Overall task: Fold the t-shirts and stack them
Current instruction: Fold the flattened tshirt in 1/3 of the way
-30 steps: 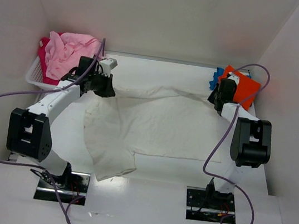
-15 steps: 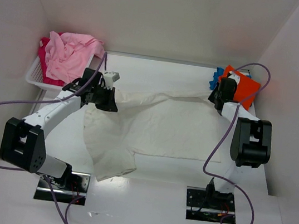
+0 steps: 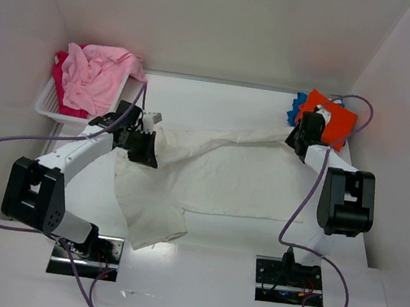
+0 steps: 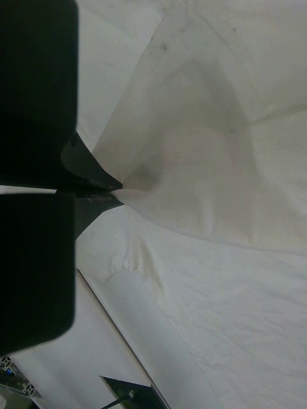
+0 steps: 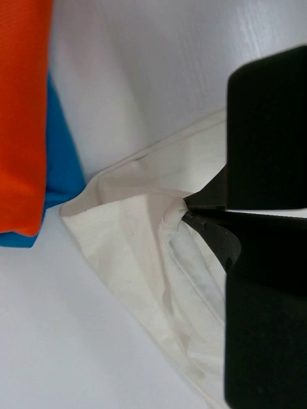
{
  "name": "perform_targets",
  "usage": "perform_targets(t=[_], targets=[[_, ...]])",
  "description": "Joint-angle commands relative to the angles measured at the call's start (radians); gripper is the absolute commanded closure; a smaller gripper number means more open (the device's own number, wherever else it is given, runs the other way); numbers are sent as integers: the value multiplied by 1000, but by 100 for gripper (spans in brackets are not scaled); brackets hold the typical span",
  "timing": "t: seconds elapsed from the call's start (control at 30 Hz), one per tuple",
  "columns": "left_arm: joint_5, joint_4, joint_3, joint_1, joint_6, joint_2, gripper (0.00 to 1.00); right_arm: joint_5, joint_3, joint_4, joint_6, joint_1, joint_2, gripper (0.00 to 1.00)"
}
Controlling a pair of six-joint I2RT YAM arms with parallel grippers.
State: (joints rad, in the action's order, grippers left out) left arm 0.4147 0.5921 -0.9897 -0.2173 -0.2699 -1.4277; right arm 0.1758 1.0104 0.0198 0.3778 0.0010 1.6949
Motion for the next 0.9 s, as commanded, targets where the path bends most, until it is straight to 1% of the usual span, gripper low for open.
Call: perform_targets(t=[0.0, 0.1, 0.17, 0.4, 0.6, 0.77, 0.87], targets=[[-7, 26, -1, 2, -29, -7, 100, 44, -30, -41, 44, -9, -80, 100], [-22, 35, -1, 4, -34, -20, 100, 44, -57, -64, 61, -9, -110, 100], [-34, 44, -9, 12, -41, -20, 100, 54, -88, -75, 70, -9, -110, 100], [-107, 98, -33, 32, -52, -10, 100, 90, -119, -132, 115, -9, -120, 100], [-187, 120, -57, 52, -83, 13, 100, 178, -151, -160, 141, -22, -161, 100], [-256, 129, -77, 80, -83, 10, 100, 173, -166, -162, 141, -68, -183, 100], [-270, 129, -93, 103, -83, 4, 100, 165, -171, -147, 141, -75, -189, 100]])
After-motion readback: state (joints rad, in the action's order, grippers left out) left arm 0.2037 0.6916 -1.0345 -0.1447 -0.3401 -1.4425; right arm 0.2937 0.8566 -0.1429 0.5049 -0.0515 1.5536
